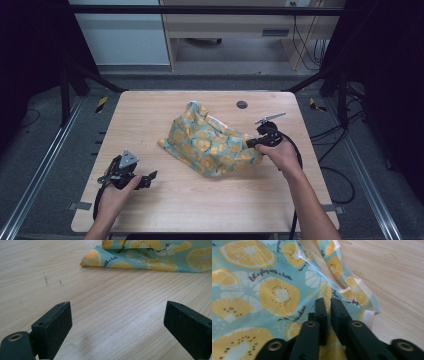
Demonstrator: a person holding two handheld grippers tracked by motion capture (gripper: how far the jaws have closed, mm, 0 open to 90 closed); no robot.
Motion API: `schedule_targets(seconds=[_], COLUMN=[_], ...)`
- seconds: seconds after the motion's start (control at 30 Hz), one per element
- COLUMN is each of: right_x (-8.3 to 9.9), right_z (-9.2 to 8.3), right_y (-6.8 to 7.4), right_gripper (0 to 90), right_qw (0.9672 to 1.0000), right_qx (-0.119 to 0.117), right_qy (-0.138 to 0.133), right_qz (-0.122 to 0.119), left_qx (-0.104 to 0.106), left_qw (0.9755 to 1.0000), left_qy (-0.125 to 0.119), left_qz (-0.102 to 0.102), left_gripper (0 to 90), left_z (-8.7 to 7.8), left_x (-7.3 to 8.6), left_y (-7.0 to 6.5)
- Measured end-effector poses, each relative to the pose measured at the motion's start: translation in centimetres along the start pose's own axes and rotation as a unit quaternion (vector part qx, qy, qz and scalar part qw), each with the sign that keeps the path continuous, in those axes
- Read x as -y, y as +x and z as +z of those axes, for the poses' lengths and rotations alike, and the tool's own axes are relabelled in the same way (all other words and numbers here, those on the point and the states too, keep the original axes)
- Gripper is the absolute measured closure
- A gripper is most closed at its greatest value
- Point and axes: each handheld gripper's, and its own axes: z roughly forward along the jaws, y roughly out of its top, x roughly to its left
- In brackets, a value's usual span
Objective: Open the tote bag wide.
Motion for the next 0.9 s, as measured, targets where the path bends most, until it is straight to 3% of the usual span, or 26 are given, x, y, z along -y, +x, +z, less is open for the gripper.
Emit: schedule_targets(seconds=[0.17, 0.37, 0.43, 0.47, 0.67, 0.9], right_x=[-0.3, -1.3, -1.5, -1.9, -2.7, -2.5], right_z=[-0.4, -2.4, -2.7, -3.3, -4.2, -4.9], right_y=[0.3, 1.8, 2.2, 3.1, 6.4, 10.0], right_gripper=[90.0, 90.0, 90.0, 90.0, 90.0, 90.0], right_qw=[0.9999, 0.9969, 0.9961, 0.9939, 0.9852, 0.9739], right_qx=[0.002, 0.0, -0.002, -0.007, -0.027, -0.059], right_qy=[-0.012, -0.072, -0.079, -0.096, -0.134, -0.16], right_qz=[-0.008, -0.032, -0.037, -0.054, -0.103, -0.149], left_qx=[0.0, -0.005, -0.005, -0.005, -0.008, -0.013], left_qw=[1.0, 1.0, 1.0, 1.0, 0.9999, 0.9997], left_qy=[-0.001, -0.001, -0.001, -0.002, -0.006, -0.017], left_qz=[-0.001, 0.006, 0.006, 0.007, 0.008, 0.01], left_gripper=[7.6, 7.7, 7.8, 7.8, 8.0, 8.4], left_z=[0.0, -0.1, -0.1, -0.1, -0.3, -0.6], left_x=[0.0, -0.1, -0.1, -0.1, -0.2, -0.4], left_y=[0.0, 0.0, 0.0, -0.1, -0.1, -0.1])
